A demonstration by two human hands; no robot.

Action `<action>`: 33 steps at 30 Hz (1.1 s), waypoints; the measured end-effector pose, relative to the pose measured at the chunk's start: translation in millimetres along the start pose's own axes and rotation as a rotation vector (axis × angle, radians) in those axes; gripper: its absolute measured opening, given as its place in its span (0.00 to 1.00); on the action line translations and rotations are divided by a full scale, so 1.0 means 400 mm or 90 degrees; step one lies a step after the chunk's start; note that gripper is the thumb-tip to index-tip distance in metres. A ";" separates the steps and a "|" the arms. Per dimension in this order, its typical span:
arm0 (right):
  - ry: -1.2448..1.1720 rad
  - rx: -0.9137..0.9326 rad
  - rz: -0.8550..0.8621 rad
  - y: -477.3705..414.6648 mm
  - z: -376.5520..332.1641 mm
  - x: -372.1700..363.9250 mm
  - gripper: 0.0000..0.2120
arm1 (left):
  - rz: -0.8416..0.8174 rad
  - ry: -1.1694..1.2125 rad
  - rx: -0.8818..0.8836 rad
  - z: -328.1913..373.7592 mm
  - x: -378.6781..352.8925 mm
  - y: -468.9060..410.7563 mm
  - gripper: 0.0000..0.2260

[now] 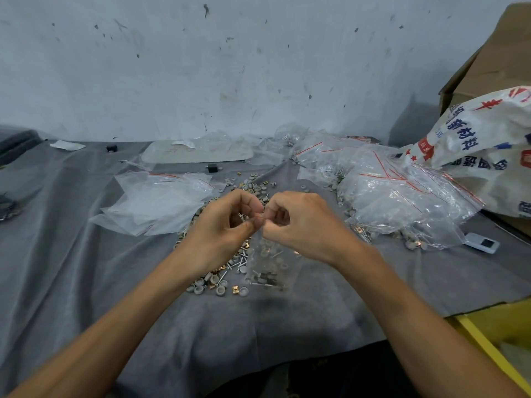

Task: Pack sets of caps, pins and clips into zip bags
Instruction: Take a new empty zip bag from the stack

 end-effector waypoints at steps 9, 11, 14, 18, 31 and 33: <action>0.012 -0.007 0.008 0.004 -0.002 0.009 0.06 | -0.002 0.009 -0.014 0.016 -0.002 0.004 0.05; 0.001 -0.018 0.018 0.007 0.000 0.019 0.06 | -0.001 0.003 -0.021 0.019 -0.002 0.003 0.06; 0.011 -0.020 0.011 0.013 -0.001 0.029 0.07 | -0.006 -0.002 -0.025 0.021 -0.001 0.003 0.07; 0.007 -0.028 0.015 0.023 0.006 0.040 0.07 | -0.005 -0.011 -0.023 0.024 -0.004 0.004 0.09; -0.014 -0.034 0.095 0.058 0.097 0.107 0.04 | 0.029 -0.020 -0.018 0.033 0.020 -0.003 0.07; -0.014 -0.031 0.107 0.061 0.109 0.114 0.04 | 0.027 -0.024 -0.019 0.031 0.019 -0.004 0.07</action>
Point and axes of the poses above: each hand's wrist, its own y-axis away from the middle knuckle, its own x-axis out of the back of the hand, z = x × y, the point moved 2 cm from there along -y, towards the middle knuckle, and after that the axes turned 5 degrees about -y, right-handed, at the moved point
